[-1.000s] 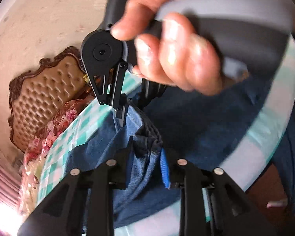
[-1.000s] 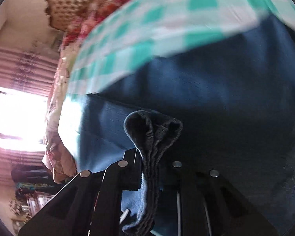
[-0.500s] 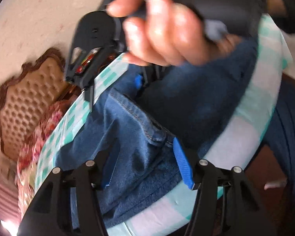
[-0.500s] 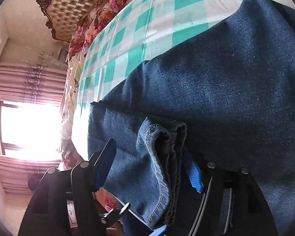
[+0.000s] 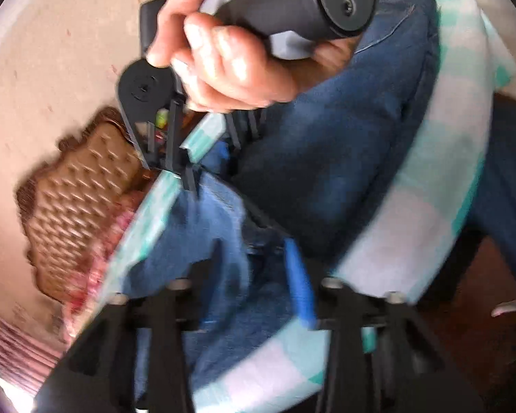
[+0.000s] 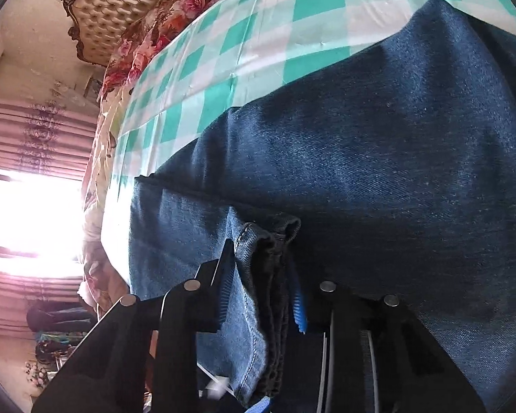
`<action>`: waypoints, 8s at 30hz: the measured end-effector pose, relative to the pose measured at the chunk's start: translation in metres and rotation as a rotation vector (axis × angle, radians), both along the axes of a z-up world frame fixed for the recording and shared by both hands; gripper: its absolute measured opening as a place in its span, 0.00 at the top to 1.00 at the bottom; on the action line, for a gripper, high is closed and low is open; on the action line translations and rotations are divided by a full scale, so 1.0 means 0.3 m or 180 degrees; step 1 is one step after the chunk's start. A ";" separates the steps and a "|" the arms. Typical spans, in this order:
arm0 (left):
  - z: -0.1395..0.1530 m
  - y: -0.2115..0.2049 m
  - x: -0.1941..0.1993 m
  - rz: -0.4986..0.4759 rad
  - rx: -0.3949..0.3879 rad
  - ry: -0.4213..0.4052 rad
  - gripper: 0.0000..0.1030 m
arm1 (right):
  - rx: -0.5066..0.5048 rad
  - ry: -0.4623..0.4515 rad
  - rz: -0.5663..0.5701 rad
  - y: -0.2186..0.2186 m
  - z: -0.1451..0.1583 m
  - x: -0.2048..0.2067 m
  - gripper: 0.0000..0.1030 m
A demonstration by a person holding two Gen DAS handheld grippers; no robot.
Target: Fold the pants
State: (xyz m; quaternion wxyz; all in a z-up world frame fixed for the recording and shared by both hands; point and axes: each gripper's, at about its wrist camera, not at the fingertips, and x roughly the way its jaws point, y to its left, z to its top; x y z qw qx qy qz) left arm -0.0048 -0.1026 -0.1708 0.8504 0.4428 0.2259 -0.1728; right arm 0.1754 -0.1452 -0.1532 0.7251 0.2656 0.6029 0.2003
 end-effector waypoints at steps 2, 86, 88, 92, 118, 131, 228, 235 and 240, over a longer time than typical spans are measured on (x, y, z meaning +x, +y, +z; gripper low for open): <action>0.012 0.008 0.016 0.0000 -0.0028 0.0121 0.54 | -0.0033 -0.0002 -0.0002 -0.004 -0.003 0.000 0.70; 0.020 0.814 0.122 0.2309 -0.3059 0.1120 0.42 | -0.2570 -0.1433 -0.0056 0.035 0.026 -0.378 0.53; 0.025 0.805 0.112 0.2372 -0.3017 0.1109 0.44 | -0.2560 -0.1419 -0.0056 0.033 0.027 -0.376 0.53; 0.051 0.730 0.109 0.2262 -0.2803 0.1004 0.45 | -0.2562 -0.1411 -0.0064 0.033 0.028 -0.375 0.53; 0.279 0.607 0.265 0.1646 -0.2463 0.0763 0.81 | -0.2283 -0.1341 -0.0208 -0.024 0.017 -0.367 0.42; 0.138 0.505 0.758 0.1567 -0.1959 0.1367 0.80 | -0.2206 -0.1306 -0.0293 -0.032 0.015 -0.365 0.42; 0.173 0.727 0.153 0.2083 -0.3316 0.1216 0.87 | -0.2302 -0.1165 0.0323 0.333 0.233 -0.032 0.26; 0.196 0.690 0.144 0.2076 -0.3088 0.1055 0.87 | -0.1808 -0.0674 0.0914 0.663 0.245 0.120 0.27; 0.217 0.661 0.135 0.2014 -0.2956 0.0934 0.87 | -0.2088 -0.0490 0.1180 0.827 0.149 0.160 0.27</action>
